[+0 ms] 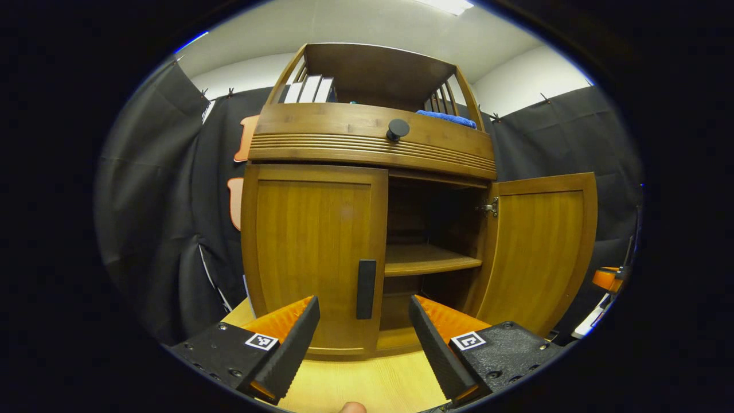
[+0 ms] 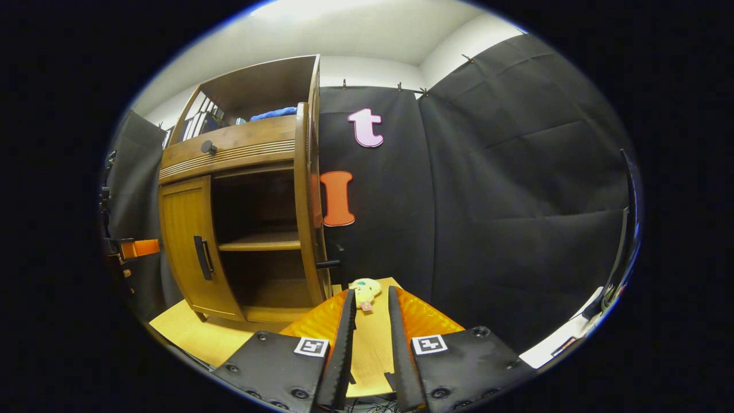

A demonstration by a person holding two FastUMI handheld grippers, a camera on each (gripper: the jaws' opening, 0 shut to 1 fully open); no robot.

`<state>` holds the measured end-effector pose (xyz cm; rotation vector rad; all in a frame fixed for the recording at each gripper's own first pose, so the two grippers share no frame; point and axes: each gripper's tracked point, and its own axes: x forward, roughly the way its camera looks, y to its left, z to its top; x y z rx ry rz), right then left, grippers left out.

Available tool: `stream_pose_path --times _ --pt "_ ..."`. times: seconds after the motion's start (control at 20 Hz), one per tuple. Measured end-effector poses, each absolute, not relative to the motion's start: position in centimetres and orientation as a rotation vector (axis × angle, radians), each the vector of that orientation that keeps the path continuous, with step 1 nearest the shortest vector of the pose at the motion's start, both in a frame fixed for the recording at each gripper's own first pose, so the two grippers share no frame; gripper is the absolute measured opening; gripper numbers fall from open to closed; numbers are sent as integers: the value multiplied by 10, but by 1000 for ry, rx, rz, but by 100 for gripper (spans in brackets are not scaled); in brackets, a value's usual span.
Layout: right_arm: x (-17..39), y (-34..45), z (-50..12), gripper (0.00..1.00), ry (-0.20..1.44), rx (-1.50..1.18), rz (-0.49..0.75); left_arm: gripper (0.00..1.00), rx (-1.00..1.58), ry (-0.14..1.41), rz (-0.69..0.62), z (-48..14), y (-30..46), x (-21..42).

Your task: Open the right door of the double-door shoe cabinet with the right hand, and open the left door with the left hand.

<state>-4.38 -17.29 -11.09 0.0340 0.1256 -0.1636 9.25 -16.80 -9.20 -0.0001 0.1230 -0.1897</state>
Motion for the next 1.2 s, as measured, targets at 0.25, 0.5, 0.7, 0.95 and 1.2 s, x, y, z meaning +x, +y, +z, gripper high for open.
stream_pose_path --times 0.25,0.5,0.7,0.95,1.2 --pt "-42 -172 -108 74 112 38 -152 92 32 118 -170 -105 -175 128" --pt "-40 -174 -101 99 99 32 -162 92 36 111 -177 -118 -182 161" --pt "-39 -174 -93 97 74 20 -175 92 29 135 -185 -132 -191 186" --pt "-41 -176 -89 99 54 4 -189 92 50 130 -187 -141 -200 212" --pt "-43 -179 -88 99 50 9 -198 92 60 107 -150 -144 -198 231"
